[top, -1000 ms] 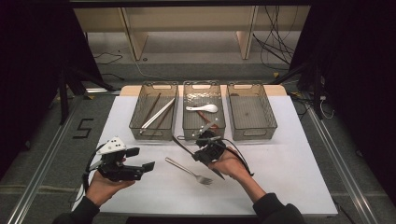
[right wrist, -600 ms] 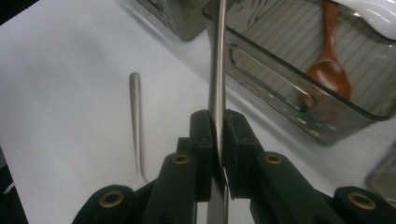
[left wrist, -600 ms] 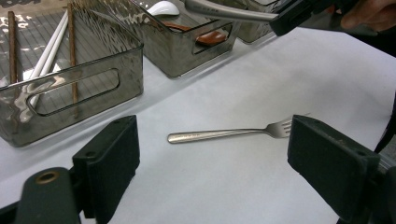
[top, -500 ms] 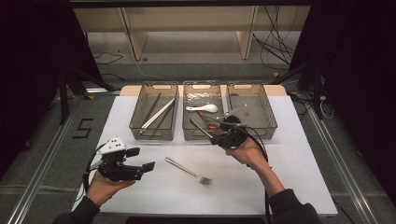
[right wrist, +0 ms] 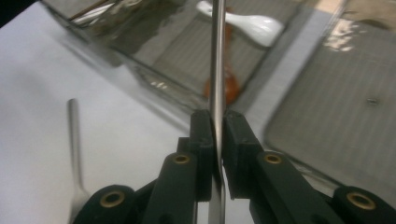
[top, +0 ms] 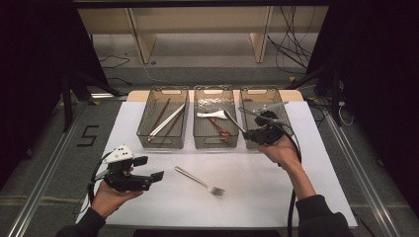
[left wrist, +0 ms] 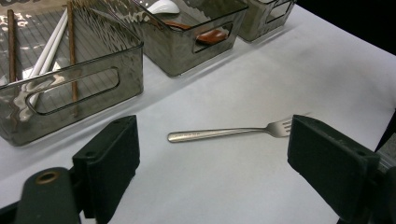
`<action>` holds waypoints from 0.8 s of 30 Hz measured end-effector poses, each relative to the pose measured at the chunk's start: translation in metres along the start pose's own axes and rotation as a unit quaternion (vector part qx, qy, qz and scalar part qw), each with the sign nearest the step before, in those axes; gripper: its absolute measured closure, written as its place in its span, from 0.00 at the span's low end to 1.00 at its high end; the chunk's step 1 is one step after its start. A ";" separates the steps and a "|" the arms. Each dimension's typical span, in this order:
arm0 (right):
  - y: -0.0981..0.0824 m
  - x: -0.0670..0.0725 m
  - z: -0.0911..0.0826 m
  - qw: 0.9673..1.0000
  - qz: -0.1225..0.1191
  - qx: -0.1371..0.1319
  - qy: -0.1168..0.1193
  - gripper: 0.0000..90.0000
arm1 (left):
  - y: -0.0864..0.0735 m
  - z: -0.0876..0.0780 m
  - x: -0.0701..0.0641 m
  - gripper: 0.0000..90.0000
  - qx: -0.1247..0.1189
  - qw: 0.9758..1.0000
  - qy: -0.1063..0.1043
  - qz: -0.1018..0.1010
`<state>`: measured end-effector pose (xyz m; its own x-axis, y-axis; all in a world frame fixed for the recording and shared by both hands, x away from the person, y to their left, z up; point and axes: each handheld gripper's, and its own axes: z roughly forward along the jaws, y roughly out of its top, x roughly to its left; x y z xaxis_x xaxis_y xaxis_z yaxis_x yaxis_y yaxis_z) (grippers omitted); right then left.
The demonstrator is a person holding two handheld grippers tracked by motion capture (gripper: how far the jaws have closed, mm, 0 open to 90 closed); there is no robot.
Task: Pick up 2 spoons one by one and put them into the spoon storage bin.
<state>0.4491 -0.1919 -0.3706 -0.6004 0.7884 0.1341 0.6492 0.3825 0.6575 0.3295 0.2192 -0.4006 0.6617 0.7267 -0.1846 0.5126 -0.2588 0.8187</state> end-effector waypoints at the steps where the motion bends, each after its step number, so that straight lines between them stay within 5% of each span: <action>1: 0.000 -0.005 -0.003 1.000 0.004 -0.001 -0.007 0.93 | 0.000 0.000 0.000 0.19 0.000 1.000 0.000 0.000; 8: 0.004 -0.033 -0.008 0.999 0.030 0.004 -0.040 0.93 | 0.000 0.000 0.000 0.19 -0.003 1.000 -0.002 -0.005; 24: 0.006 -0.054 -0.006 0.997 0.060 -0.003 -0.054 0.93 | 0.003 0.003 -0.001 0.19 -0.002 1.000 -0.003 -0.004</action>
<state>0.4830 -0.2353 -0.3692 -0.4653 0.8754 0.1312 0.7094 0.2801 0.6468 0.3323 0.2155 -0.3997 0.6609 0.7249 -0.1941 0.5154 -0.2505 0.8195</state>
